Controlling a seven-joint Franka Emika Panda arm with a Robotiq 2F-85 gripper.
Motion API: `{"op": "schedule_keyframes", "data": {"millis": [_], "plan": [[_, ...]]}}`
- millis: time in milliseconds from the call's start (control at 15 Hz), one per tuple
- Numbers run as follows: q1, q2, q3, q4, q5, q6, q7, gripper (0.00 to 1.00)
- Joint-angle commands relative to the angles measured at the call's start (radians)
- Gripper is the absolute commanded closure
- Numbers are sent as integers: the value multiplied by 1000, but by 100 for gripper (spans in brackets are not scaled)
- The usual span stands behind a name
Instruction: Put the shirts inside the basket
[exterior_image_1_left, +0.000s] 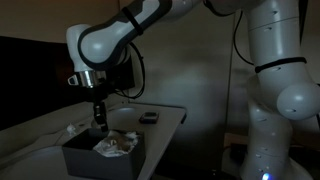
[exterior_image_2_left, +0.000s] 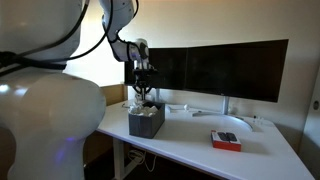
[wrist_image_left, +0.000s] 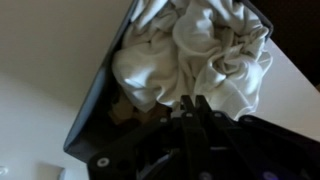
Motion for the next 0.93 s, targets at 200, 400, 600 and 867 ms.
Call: {"op": "schedule_keyframes", "data": {"millis": [200, 400, 600, 867], "plan": [[-25, -20, -34, -27, -93, -12, 74, 90], [-29, -18, -29, -51, -77, -4, 51, 66], [-25, -42, -22, -85, -83, 3, 37, 53], [-17, -89, -7, -77, -104, -11, 27, 29]]}}
